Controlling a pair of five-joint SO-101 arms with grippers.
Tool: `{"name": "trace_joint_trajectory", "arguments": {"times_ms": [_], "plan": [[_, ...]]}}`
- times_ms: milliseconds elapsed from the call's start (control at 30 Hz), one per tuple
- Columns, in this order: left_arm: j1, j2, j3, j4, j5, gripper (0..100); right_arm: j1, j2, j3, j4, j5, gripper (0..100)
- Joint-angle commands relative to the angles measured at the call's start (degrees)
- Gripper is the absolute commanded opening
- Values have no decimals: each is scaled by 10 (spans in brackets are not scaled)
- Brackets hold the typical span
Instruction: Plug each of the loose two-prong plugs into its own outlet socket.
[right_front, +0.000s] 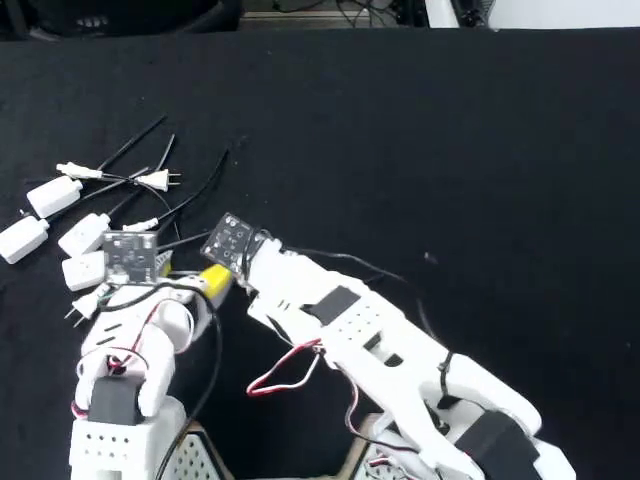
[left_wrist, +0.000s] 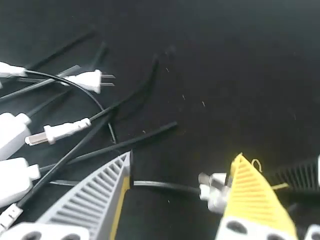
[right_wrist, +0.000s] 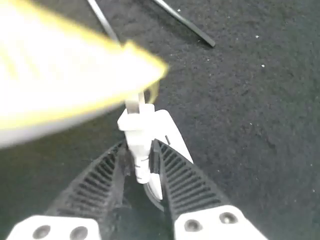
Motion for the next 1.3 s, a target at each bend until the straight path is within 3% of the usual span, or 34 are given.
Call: {"name": "trace_joint_trajectory", "arguments": {"times_ms": [0,500,1100,1267], "plan": [[10,3,-6,-4,-19,317,-8,-67,-2,-11,-17,11],[8,2,2,-5,-23,317,-11,-311,109,-13,-50,11],[10,2,14,-18,-22,317,-11,-319,113,-13,-54,11],[-23,2,-3,-22,-18,317,-11,-317,114,-10,-54,11]]}}
